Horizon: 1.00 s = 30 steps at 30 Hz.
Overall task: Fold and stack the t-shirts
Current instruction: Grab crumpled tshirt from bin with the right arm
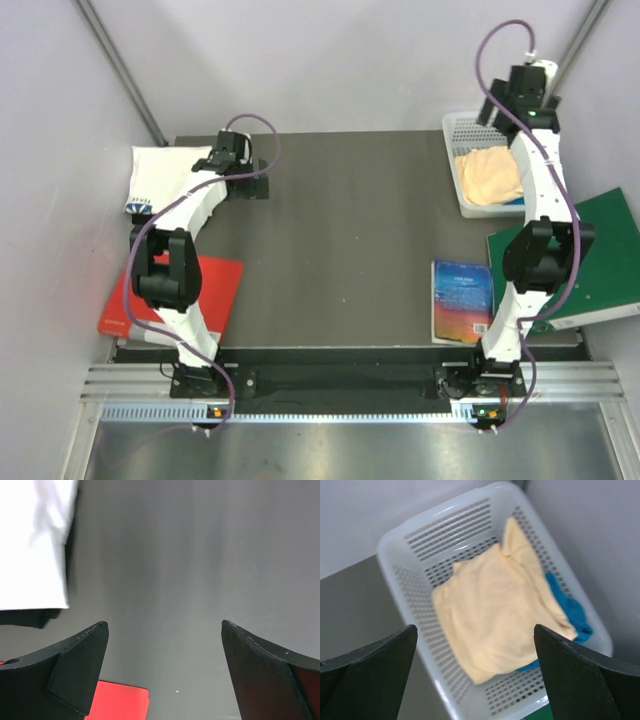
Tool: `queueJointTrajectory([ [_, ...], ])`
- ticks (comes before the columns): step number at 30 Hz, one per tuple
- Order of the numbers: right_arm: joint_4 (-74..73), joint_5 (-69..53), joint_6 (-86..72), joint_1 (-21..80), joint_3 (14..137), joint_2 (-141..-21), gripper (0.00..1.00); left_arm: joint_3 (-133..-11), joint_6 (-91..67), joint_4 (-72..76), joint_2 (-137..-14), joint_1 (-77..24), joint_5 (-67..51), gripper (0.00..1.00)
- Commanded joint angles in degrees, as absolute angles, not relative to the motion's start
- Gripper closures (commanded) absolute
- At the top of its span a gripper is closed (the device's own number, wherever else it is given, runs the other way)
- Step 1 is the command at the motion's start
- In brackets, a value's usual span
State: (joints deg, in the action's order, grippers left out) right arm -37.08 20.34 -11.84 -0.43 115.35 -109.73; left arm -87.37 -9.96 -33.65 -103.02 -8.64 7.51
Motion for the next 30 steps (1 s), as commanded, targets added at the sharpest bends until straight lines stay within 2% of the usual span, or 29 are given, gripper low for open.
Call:
queueJointTrajectory([
  [1,-38.67,24.67,-11.79,-5.88,121.19,-113.19,0.0,-88.07,-7.56,-37.27,-105.64,-8.44,0.55,0.01],
  [6,-41.73,29.18,-6.77,-6.85,126.55,-120.4,0.01,-90.0,-8.09,-38.93,-109.33,-8.44,-5.36,0.01],
  [8,-43.15,28.39,-7.03,-7.64,127.53,-123.03,0.05,-90.52,-7.82,-39.28,-109.95,-8.44,-5.89,0.01],
  [11,-44.91,25.94,-8.69,-8.96,127.18,-125.76,0.18,-90.62,-7.21,-39.81,-110.21,-8.44,-5.89,0.01],
  [20,-46.93,22.76,-10.37,-10.37,125.86,-131.39,0.24,-90.0,-6.68,-40.17,-109.16,-8.44,-7.47,0.01],
  [21,-47.02,22.42,-10.37,-10.37,125.86,-131.83,0.28,-90.09,-6.68,-40.25,-109.16,-8.44,-7.47,0.01],
  [26,-48.86,20.75,-10.64,-10.37,125.6,-135.25,0.38,-91.23,-6.59,-41.13,-110.12,-8.44,-7.47,0.01],
  [27,-49.39,19.96,-10.63,-10.37,125.51,-135.7,0.52,-91.4,-6.59,-41.31,-110.3,-8.44,-7.38,0.01],
  [29,-49.66,19.08,-10.55,-10.37,124.9,-136.4,0.67,-91.93,-6.5,-41.57,-110.65,-8.44,-6.95,0.01],
  [30,-49.31,18.2,-10.63,-10.37,124.46,-136.49,0.81,-92.11,-6.5,-41.66,-110.65,-8.44,-6.86,0.01],
])
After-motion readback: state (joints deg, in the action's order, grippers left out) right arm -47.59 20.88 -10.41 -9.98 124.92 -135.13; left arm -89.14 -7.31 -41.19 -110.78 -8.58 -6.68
